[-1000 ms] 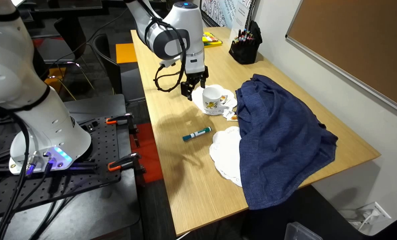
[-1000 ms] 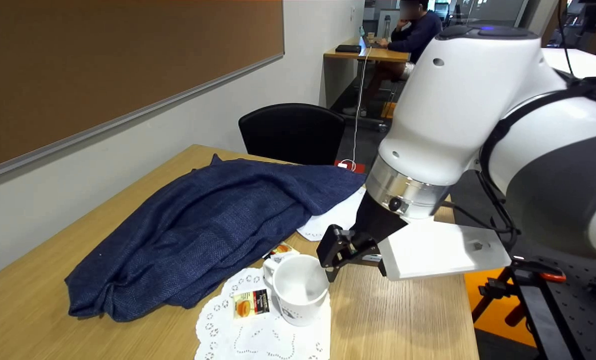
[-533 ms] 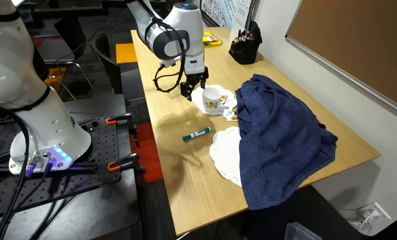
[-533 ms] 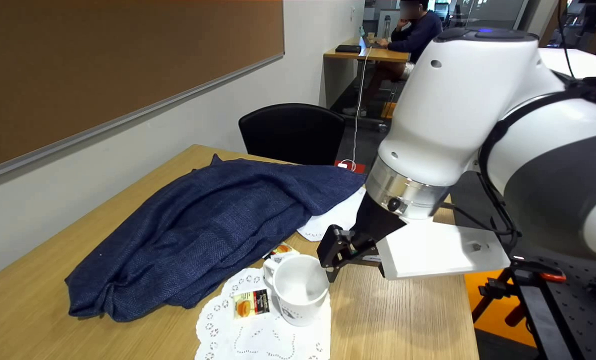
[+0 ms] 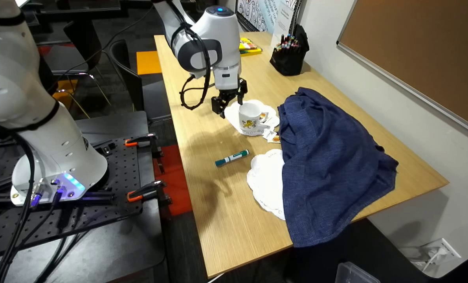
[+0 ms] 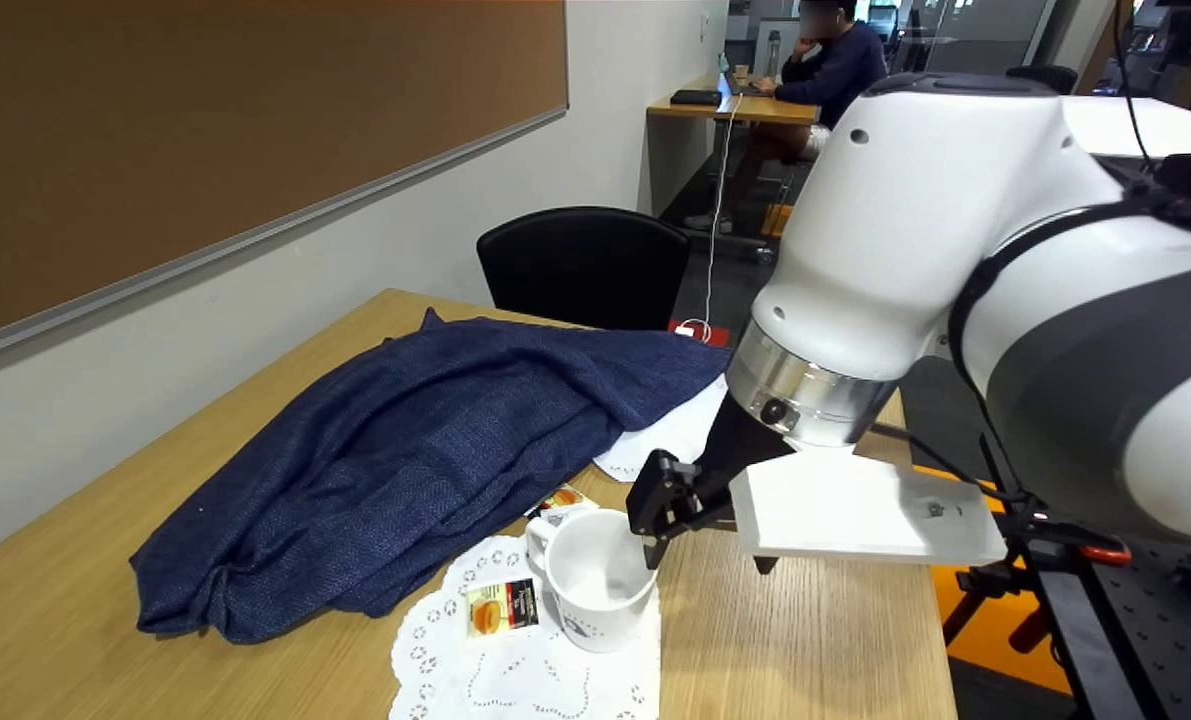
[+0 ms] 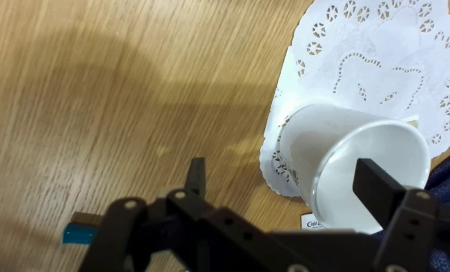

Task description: Move the cup away from the table mat then put the marker inside the cup

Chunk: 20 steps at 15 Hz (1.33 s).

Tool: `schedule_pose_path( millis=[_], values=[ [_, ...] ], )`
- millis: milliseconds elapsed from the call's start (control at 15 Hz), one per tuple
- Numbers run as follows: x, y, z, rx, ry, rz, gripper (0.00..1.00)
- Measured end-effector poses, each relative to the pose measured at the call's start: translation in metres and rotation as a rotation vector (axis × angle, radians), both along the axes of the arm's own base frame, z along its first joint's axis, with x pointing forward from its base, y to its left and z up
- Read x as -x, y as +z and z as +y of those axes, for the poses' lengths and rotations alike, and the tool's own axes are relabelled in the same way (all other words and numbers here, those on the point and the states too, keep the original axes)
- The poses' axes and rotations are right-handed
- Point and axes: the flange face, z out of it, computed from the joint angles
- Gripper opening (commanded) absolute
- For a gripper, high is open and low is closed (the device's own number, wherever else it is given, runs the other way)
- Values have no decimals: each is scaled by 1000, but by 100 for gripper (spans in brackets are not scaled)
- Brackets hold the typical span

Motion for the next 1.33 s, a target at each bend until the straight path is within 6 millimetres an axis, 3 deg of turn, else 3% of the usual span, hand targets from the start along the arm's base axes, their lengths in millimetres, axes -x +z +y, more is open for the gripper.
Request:
schedule_pose_path(
  millis=[600,667,733,867,1333],
  values=[
    [-16,-34,-2,-11,-56,0,100],
    [-19,-36,-1,-11,-58,0,95],
    [-22,-38,0,-13,-61,0,74],
    [-28,-40,2,-16,-67,-4,69],
    [-45,-42,4,-17,-70,-22,15]
  ],
)
